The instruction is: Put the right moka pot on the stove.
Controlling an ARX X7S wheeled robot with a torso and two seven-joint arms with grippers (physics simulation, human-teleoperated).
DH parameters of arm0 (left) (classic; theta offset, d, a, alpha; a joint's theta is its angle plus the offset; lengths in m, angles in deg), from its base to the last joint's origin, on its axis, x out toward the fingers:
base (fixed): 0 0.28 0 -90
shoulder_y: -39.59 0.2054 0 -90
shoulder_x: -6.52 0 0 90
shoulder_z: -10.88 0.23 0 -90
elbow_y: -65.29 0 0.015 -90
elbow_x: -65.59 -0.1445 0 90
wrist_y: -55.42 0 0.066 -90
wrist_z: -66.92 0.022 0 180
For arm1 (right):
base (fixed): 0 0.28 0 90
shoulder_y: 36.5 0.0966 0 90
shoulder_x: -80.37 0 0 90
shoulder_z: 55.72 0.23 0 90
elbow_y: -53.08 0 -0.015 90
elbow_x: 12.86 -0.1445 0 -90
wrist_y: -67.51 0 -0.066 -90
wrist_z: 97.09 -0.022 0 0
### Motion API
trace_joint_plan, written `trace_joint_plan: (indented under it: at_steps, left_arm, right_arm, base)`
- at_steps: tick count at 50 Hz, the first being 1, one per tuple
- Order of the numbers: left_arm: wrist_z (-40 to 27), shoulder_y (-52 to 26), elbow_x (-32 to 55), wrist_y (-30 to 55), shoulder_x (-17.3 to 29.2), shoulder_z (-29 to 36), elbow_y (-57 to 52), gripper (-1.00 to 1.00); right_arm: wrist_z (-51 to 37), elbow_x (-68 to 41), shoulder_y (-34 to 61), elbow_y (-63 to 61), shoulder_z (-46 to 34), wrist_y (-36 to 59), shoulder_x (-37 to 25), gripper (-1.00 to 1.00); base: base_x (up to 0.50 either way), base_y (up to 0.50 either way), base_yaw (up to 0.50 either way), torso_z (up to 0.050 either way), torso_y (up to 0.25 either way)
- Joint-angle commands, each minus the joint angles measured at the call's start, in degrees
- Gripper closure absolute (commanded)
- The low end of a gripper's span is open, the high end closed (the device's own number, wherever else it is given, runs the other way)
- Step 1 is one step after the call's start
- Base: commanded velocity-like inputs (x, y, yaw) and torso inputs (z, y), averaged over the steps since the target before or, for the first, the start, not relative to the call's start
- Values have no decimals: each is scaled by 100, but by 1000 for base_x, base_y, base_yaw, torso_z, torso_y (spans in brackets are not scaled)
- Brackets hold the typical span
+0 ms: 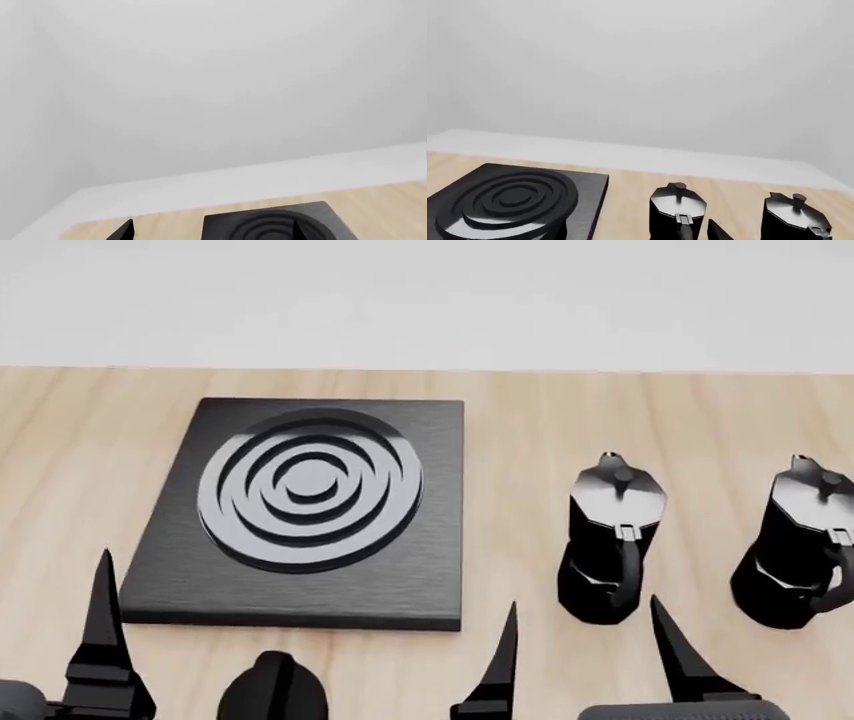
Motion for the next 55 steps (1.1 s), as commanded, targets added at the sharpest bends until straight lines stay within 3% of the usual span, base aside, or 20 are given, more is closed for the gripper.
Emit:
trace_joint_plan:
  at_steps: [1, 32, 44, 55]
  left_arm:
    - [-27, 20, -51, -73, 23, 52, 53, -100]
    - [-73, -10, -38, -90, 66, 98, 59, -100]
    - [-84, -7, -15, -121, 78, 88, 70, -100]
    - [-91, 32, 74, -177, 62, 22, 90, -100]
  right_arm:
    - [-24, 6, 9, -17, -10, 4, -22, -100]
    - [-68, -29, 6, 10, 1, -53, -75, -100]
    - [-94, -54, 13, 12, 23, -47, -96, -100]
    - [141, -250, -108, 88, 312, -579, -295, -100]
  base:
    - [0, 0, 0, 0, -90]
    - [0, 0, 0, 0, -36]
    - [0, 0, 0, 0, -184]
    - [0, 0, 0, 0, -38]
